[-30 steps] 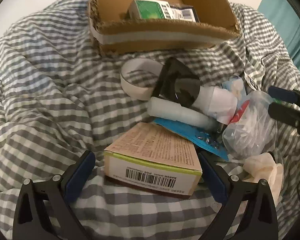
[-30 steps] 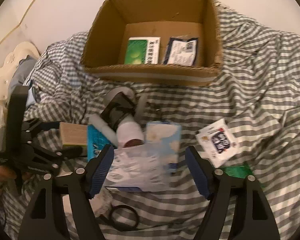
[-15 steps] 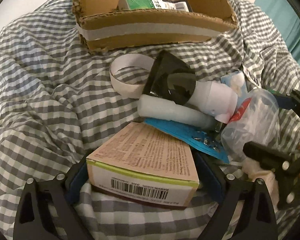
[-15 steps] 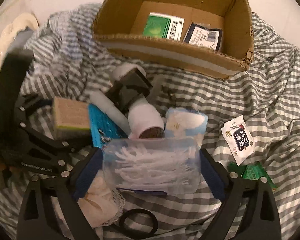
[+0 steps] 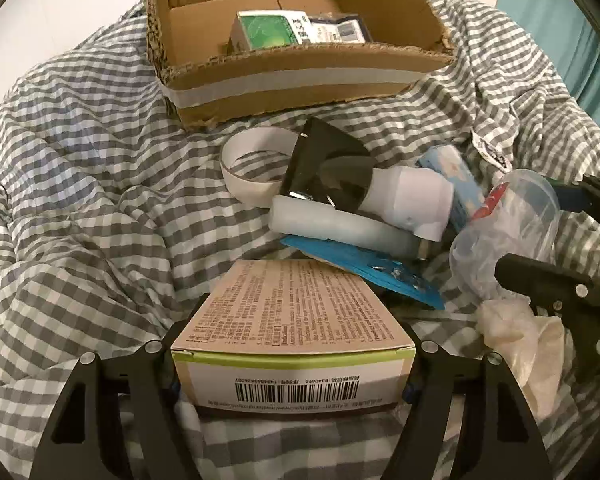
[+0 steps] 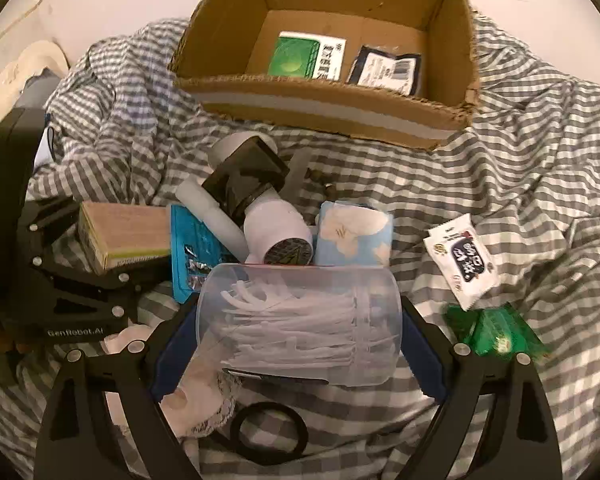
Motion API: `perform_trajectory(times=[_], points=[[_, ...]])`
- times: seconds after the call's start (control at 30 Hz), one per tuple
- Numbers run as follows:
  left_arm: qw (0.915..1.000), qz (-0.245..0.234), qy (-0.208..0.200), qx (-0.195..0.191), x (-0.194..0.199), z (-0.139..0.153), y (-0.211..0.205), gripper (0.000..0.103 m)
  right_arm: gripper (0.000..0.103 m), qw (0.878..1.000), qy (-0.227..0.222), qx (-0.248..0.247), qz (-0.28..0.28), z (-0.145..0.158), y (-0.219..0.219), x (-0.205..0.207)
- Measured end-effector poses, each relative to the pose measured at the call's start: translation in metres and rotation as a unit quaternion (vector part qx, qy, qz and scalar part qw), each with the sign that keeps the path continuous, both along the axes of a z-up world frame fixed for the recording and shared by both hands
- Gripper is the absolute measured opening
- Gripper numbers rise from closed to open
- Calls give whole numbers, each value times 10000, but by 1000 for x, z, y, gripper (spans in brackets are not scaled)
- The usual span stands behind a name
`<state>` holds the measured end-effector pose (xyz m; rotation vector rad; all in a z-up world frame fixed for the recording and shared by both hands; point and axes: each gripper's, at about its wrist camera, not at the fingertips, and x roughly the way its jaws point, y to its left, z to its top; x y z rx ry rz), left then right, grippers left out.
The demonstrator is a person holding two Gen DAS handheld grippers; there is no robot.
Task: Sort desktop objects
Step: 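Carry the tan box with the left tool while the right tool carries the clear container to the cardboard box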
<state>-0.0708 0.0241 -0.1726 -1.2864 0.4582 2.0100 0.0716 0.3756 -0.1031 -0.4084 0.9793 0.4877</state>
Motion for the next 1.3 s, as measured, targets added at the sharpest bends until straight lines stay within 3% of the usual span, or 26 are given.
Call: perform_trajectory(times=[0.57,0.97,1.1,1.3], points=[[9969,405,347,576,21,67,-35,75,91,9964,-696,478,-23,66,-15,-22],[9904,640,601,1066,-15,132,-21,75,91,9904,-1217,661,37,121,-13,-3],[9881,793,384,1262,-34,142,-19,75,91,9888,-1310,717,74,135,-8,10],[9780,1087,-528,1699,-52,148,-34,75,91,9877,-1300,863,80,140,-2,25]])
